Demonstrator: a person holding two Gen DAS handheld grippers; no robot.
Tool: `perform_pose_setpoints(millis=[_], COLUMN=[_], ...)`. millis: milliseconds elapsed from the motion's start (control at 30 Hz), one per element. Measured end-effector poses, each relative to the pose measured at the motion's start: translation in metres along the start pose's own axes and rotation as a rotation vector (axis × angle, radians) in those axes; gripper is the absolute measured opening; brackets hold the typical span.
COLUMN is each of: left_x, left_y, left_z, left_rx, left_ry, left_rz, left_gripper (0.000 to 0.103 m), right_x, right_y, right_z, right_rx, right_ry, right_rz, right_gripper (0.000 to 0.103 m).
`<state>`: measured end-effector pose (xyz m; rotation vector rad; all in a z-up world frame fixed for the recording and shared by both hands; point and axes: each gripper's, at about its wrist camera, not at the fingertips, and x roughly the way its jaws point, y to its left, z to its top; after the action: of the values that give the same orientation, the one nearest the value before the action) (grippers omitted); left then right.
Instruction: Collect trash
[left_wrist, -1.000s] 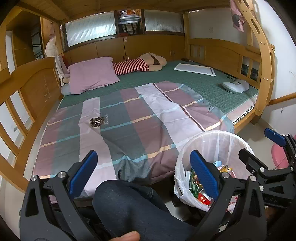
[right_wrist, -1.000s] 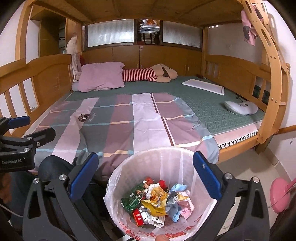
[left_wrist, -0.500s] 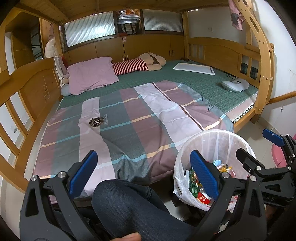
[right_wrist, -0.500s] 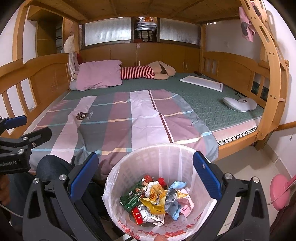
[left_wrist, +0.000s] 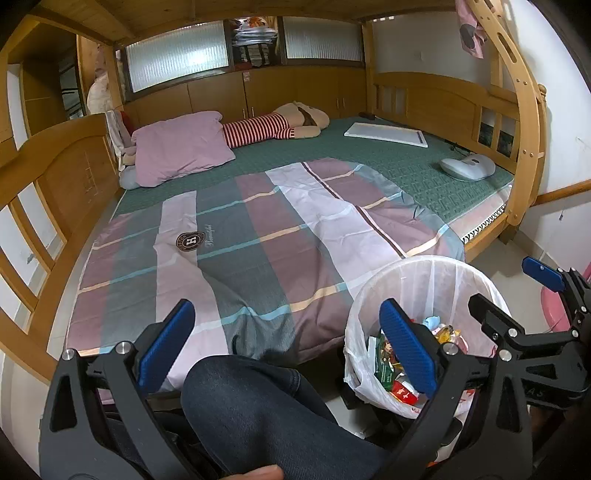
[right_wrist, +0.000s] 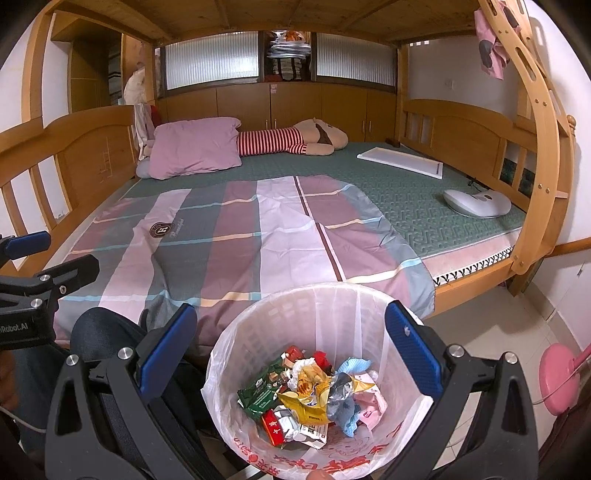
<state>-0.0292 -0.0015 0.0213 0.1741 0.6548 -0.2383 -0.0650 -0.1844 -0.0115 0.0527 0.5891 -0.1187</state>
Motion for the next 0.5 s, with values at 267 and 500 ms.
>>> perform_pose_setpoints(millis=[267,500], left_x=[0.0001,0.0003], left_y=[0.0007,-0.0005], left_z=[0.0002,-0.0001], left_rx=[0.000,0.003], left_ry=[0.001,0.000], left_rz=[0.000,-0.001], left_gripper=[0.099,0.099], right_x=[0.0033,0.0035], right_y=[-0.0002,-0.0002], right_z=[-0.0018,-0.0018], right_rx=[0.005,0.008], right_ry=[0.010,0.012], right_rz=[0.001,0.001], right_gripper=[0.100,0.100])
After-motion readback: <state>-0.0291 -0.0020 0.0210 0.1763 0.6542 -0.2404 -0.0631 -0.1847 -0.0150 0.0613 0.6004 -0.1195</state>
